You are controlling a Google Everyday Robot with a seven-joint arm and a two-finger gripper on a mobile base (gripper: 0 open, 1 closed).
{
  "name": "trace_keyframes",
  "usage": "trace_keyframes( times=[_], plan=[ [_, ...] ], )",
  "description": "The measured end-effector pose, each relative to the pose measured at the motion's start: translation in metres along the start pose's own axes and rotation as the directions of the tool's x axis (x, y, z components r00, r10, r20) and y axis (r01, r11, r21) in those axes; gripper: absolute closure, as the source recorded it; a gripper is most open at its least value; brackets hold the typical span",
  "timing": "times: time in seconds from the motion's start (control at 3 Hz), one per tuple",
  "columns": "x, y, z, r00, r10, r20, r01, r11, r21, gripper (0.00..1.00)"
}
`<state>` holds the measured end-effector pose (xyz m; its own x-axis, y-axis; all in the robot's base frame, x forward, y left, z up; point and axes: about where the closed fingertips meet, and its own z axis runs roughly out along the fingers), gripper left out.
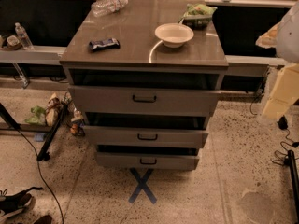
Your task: Place rxbar blueberry into paper bowl
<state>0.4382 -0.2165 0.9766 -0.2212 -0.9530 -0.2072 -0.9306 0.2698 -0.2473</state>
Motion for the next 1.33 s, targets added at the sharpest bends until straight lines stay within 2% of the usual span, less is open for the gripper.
trace_keyframes(
  times=[0.33, 0.67, 1.0, 1.33],
  plan=[
    [0.000, 0.000, 0.000, 1.000, 0.000, 0.000, 0.000, 1.0000, 0.000, 0.00],
    [-0.043, -0.023, 0.012, 0.992, -0.049, 0.113, 0.048, 0.9988, 0.012, 0.00],
    [-0.086, -0.044, 0.022, 0.967, -0.110, 0.230, 0.106, 0.9939, 0.029, 0.00],
    [-0.170, -0.095, 0.031, 0.886, -0.131, 0.445, 0.108, 0.9911, 0.077, 0.00]
  ],
)
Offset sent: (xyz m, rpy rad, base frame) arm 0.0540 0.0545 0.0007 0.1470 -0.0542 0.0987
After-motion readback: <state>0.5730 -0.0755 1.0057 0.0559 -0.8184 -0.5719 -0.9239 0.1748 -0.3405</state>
